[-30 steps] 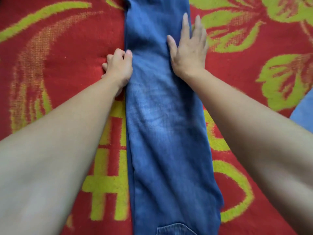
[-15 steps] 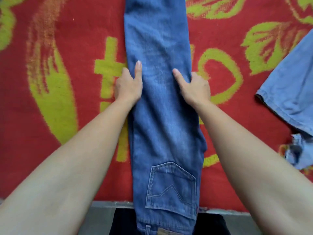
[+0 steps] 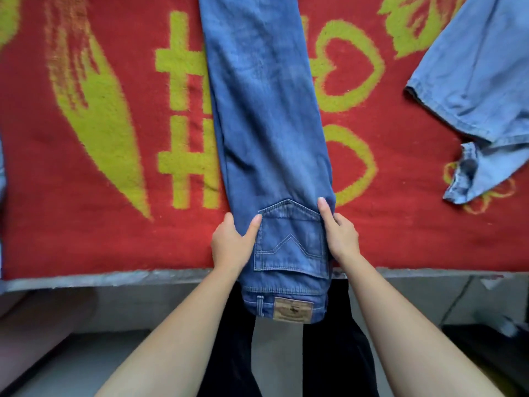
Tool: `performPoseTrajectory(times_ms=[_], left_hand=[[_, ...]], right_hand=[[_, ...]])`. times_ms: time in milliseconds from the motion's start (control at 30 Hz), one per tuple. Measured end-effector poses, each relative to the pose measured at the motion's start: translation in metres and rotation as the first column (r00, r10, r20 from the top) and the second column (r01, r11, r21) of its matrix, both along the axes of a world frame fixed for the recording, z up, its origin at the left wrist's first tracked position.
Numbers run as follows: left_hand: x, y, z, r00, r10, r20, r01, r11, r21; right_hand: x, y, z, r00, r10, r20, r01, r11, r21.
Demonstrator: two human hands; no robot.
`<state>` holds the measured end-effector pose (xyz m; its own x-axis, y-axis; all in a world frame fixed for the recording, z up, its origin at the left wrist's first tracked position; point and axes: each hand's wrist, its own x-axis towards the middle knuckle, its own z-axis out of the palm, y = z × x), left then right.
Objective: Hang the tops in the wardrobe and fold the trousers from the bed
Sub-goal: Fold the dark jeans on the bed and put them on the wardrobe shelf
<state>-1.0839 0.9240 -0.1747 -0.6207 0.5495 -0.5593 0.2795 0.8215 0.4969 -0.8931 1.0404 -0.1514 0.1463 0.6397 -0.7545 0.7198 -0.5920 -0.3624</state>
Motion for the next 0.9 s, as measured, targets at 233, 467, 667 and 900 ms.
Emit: performPoseTrajectory(times_ms=[233, 467, 667, 900], left_hand=[[0.019, -0.042, 0.003, 0.976, 0.052, 0.213, -0.033, 0.995, -0.093], [0.068, -0.119, 0.043, 0.78, 0.187, 0.598, -0.249, 0.968, 0.023], [0.122, -0.167, 0.118, 0.676, 0.255, 0.691, -0.414, 0.907, 0.071], [0.179, -0.2, 0.158, 0.702, 0.38, 0.603, -0.414, 0.906, -0.089]], right_hand=[[0.041, -0.08, 0.002, 0.987, 0.055, -0.15, -0.068, 0.994, -0.084], [0.086, -0.131, 0.033, 0.921, 0.075, -0.383, -0.184, 0.949, -0.256], [0.133, -0.167, 0.1, 0.848, -0.172, -0.502, 0.028, 0.959, -0.281], [0.18, -0.188, 0.137, 0.853, -0.129, -0.505, -0.075, 0.928, -0.364]])
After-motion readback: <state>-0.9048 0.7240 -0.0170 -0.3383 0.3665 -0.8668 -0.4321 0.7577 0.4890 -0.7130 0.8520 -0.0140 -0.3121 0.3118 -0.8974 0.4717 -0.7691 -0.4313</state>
